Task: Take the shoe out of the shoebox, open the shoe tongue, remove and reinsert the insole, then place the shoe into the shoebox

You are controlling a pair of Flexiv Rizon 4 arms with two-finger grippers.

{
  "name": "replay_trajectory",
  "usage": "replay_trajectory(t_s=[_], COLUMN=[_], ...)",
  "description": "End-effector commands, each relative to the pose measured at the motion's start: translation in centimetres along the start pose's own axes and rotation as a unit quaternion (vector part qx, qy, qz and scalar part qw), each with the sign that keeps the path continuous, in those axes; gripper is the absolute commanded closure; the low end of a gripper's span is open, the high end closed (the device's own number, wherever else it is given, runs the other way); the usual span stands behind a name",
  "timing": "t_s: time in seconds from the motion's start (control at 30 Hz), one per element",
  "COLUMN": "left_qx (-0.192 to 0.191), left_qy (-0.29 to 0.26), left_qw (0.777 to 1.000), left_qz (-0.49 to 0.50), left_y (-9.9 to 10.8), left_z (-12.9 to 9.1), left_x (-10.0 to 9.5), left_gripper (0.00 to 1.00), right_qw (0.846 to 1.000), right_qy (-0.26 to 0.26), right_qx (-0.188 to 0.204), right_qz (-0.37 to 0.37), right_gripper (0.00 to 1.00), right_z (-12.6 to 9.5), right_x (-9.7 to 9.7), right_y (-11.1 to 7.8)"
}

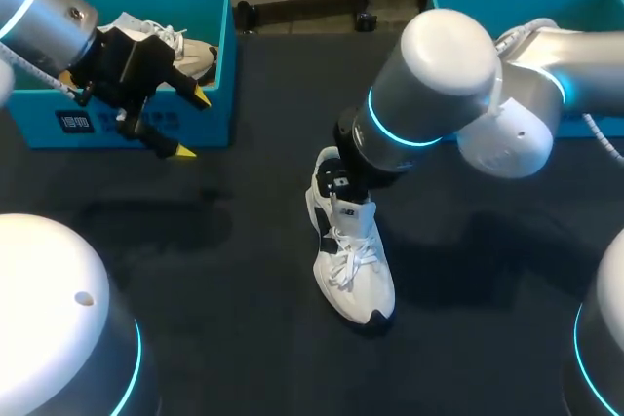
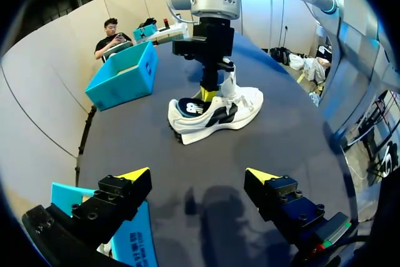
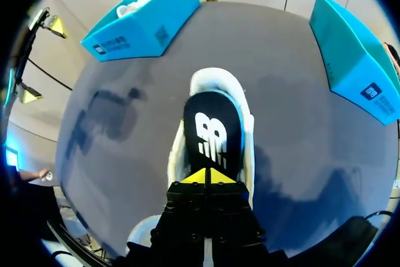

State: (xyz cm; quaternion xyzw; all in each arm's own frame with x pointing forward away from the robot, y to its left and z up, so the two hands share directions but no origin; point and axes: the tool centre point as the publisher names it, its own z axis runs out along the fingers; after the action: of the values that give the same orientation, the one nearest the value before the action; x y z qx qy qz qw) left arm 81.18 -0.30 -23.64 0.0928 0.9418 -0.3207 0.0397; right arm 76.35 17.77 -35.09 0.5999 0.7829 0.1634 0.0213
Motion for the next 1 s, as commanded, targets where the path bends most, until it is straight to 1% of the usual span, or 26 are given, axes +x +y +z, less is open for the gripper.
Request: replay_trajectory(t_s=[0.03, 0.23, 0.37, 0.53, 0.57, 0.67, 0.77, 0.87, 1.0], left_qx=[-0.001, -0.001, -0.001, -0.001, -0.001, -0.001, -0.001, -0.001, -0.001], left_qy=[-0.001, -0.001, -0.001, -0.001, -0.001, -0.001, -0.001, -0.001, -0.001], left_qw=[1.000, 1.000, 1.000, 1.000, 1.000, 1.000, 1.000, 1.000, 1.000], left_qz=[0.000, 0.000, 0.000, 0.000, 0.000, 0.000, 0.000, 0.000, 0.000], left_y=[0.0, 0.0, 0.0, 0.0, 0.0, 0.0, 0.0, 0.0, 0.0], left_z=[0.0, 0.0, 0.0, 0.0, 0.0, 0.0, 0.0, 0.0, 0.0], left_x=[0.1, 0.1, 0.1, 0.1, 0.1, 0.1, 0.1, 0.1, 0.1], left_gripper=[0.00, 0.00, 0.00, 0.00, 0.00, 0.00, 0.00, 0.00, 0.00], right_qw=[1.000, 1.000, 0.999, 0.999, 0.999, 0.999, 0.999, 0.999, 0.999], right_qy=[-0.003, -0.004, 0.000, -0.003, -0.012, -0.018, -0.021, -0.020, -0.016], right_qx=[0.006, 0.022, 0.033, 0.039, 0.033, 0.022, 0.014, 0.011, 0.014], right_qz=[-0.001, -0.007, -0.006, -0.007, -0.010, -0.015, -0.022, -0.026, -0.031], right_gripper=[1.00, 1.00, 1.00, 1.00, 1.00, 1.00, 1.00, 1.00, 1.00], right_z=[1.1, 2.4, 3.4, 3.4, 2.7, 1.8, 1.7, 2.1, 3.5], right_x=[0.4, 0.3, 0.1, 0.0, 0.0, 0.1, -0.1, -0.3, -0.5], right_y=[0.6, 0.7, 0.3, 0.3, 0.6, 1.4, 2.2, 3.0, 3.5])
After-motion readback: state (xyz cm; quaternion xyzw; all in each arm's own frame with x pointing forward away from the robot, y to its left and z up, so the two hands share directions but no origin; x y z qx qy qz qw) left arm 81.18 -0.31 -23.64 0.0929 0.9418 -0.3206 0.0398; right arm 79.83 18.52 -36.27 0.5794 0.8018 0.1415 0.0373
